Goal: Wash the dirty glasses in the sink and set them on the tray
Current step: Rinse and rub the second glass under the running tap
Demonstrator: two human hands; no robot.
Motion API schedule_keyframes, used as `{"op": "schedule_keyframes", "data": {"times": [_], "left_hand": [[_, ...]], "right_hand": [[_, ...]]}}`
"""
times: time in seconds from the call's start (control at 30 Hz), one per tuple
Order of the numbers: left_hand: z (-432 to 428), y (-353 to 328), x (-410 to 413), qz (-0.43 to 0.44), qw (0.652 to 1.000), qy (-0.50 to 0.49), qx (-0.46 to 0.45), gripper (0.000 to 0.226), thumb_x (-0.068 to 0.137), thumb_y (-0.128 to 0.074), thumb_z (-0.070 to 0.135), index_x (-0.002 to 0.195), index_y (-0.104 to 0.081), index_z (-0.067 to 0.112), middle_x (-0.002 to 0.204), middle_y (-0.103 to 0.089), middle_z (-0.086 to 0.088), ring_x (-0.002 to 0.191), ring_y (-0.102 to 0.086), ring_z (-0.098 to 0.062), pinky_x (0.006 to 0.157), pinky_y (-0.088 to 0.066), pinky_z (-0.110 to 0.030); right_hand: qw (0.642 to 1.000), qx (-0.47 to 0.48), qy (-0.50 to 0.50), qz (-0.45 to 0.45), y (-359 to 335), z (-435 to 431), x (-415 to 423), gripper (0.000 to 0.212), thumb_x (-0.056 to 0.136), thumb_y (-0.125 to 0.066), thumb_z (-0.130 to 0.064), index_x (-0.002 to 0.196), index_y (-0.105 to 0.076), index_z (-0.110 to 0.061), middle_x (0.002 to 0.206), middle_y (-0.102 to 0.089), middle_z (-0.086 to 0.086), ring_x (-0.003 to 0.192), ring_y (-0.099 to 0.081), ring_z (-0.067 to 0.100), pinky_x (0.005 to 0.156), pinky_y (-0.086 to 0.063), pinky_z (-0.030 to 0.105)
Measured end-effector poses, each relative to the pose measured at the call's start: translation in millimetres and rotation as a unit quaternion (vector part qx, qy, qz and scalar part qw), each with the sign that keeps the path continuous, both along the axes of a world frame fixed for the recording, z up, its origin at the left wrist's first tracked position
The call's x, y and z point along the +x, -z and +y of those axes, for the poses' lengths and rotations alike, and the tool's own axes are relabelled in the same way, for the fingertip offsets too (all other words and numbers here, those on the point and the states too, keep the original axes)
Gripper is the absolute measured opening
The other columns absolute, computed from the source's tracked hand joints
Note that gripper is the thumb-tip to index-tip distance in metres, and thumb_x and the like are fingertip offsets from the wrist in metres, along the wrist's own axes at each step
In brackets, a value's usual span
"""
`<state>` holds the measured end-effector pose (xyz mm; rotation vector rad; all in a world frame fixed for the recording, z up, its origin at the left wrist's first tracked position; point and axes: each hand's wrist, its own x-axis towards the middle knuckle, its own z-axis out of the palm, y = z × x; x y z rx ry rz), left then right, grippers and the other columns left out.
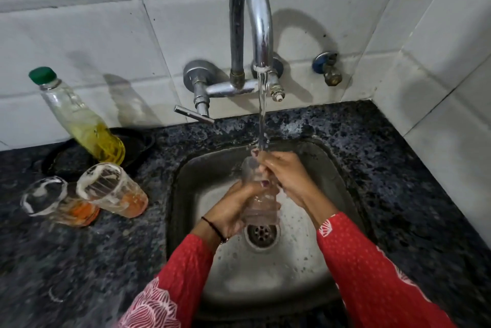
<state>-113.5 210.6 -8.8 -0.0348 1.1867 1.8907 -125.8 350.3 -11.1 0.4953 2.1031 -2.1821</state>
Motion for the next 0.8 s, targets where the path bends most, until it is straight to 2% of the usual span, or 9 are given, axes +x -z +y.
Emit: {"op": "schedule_keyframes", "data": {"times": [0.13, 0.2, 0.27, 0.37, 0.43, 0.53, 0.6, 0.7, 0.8], "left_hand": [[5, 9, -8, 0.336, 0.886, 0.022, -0.318, 0.058, 0.074, -0.076, 0.011, 0.116, -0.037, 0.021, 0.094, -0.06, 0.006, 0.088, -0.062, -0.014, 0.072, -0.051, -0.024], [4, 8, -7, 0.307, 0.929, 0.011, -0.208, 0.046, 0.074, -0.076, 0.005, 0.109, -0.049, 0.017, 0.097, -0.065, 0.002, 0.09, -0.064, -0.011, 0.075, -0.053, -0.021], [0, 0, 0, 0.151, 0.987, 0.0, -0.05, 0.041, 0.077, -0.07, 0.009, 0.115, -0.056, 0.012, 0.103, -0.068, -0.007, 0.088, -0.066, -0.02, 0.069, -0.058, -0.03], [-4, -1, 4, -0.043, 0.998, -0.009, 0.048, 0.05, 0.076, -0.064, 0.023, 0.124, -0.053, 0.01, 0.104, -0.069, -0.01, 0.08, -0.069, -0.026, 0.059, -0.059, -0.042], [0, 1, 4, 0.041, 0.998, -0.002, -0.056, 0.045, 0.08, -0.066, 0.02, 0.122, -0.052, 0.012, 0.099, -0.069, -0.005, 0.082, -0.068, -0.019, 0.065, -0.059, -0.037], [3, 13, -4, 0.296, 0.908, 0.003, -0.298, 0.062, 0.075, -0.076, 0.017, 0.124, -0.038, 0.021, 0.107, -0.062, 0.002, 0.093, -0.064, -0.013, 0.077, -0.059, -0.039], [1, 12, -4, 0.249, 0.942, 0.005, -0.225, 0.056, 0.078, -0.074, 0.013, 0.125, -0.044, 0.017, 0.116, -0.063, -0.007, 0.1, -0.063, -0.02, 0.082, -0.057, -0.047], [-3, -1, -3, 0.013, 1.0, 0.016, -0.006, 0.039, 0.08, -0.065, 0.02, 0.117, -0.059, 0.012, 0.107, -0.068, -0.011, 0.088, -0.067, -0.027, 0.072, -0.058, -0.047], [-1, 9, -9, 0.154, 0.983, -0.006, -0.099, 0.034, 0.082, -0.067, 0.009, 0.114, -0.058, 0.008, 0.105, -0.067, -0.011, 0.09, -0.067, -0.022, 0.076, -0.057, -0.036]], "right_hand": [[0.955, 0.28, -0.092, -0.027, -3, -3, -3, 0.04, 0.086, -0.066, -0.029, 0.064, -0.064, 0.004, 0.054, -0.061, 0.011, 0.038, -0.046, 0.004, 0.046, -0.036, 0.022], [0.982, 0.187, -0.033, 0.001, -4, -5, 1, 0.037, 0.086, -0.066, -0.026, 0.064, -0.063, 0.003, 0.052, -0.058, 0.006, 0.039, -0.046, 0.002, 0.046, -0.037, 0.019], [0.999, 0.028, 0.028, 0.022, -3, -5, 4, 0.036, 0.085, -0.067, -0.026, 0.067, -0.064, 0.004, 0.054, -0.058, 0.003, 0.046, -0.05, 0.007, 0.051, -0.042, 0.019], [0.998, -0.016, 0.049, 0.045, 1, -5, 3, 0.046, 0.081, -0.07, -0.035, 0.075, -0.062, 0.01, 0.062, -0.054, 0.012, 0.058, -0.046, 0.02, 0.055, -0.038, 0.028], [0.989, 0.141, 0.001, 0.05, 1, -5, -2, 0.039, 0.084, -0.067, -0.031, 0.062, -0.06, 0.001, 0.055, -0.049, 0.009, 0.051, -0.043, 0.015, 0.051, -0.035, 0.026], [0.954, 0.288, -0.079, 0.02, -3, -6, -6, 0.044, 0.087, -0.065, -0.033, 0.051, -0.056, -0.009, 0.05, -0.054, 0.009, 0.036, -0.046, 0.004, 0.046, -0.037, 0.024], [0.977, 0.206, -0.043, 0.021, -5, -7, -4, 0.041, 0.088, -0.065, -0.029, 0.051, -0.056, -0.011, 0.049, -0.055, 0.004, 0.035, -0.045, 0.001, 0.045, -0.038, 0.021], [0.998, 0.006, 0.051, 0.043, -9, -9, -1, 0.031, 0.086, -0.066, -0.025, 0.065, -0.065, -0.003, 0.05, -0.052, 0.001, 0.041, -0.044, 0.009, 0.045, -0.038, 0.024], [0.995, 0.088, 0.0, 0.037, -12, -10, 0, 0.031, 0.087, -0.065, -0.031, 0.067, -0.065, -0.007, 0.056, -0.056, 0.005, 0.045, -0.049, 0.008, 0.048, -0.041, 0.025]]}}
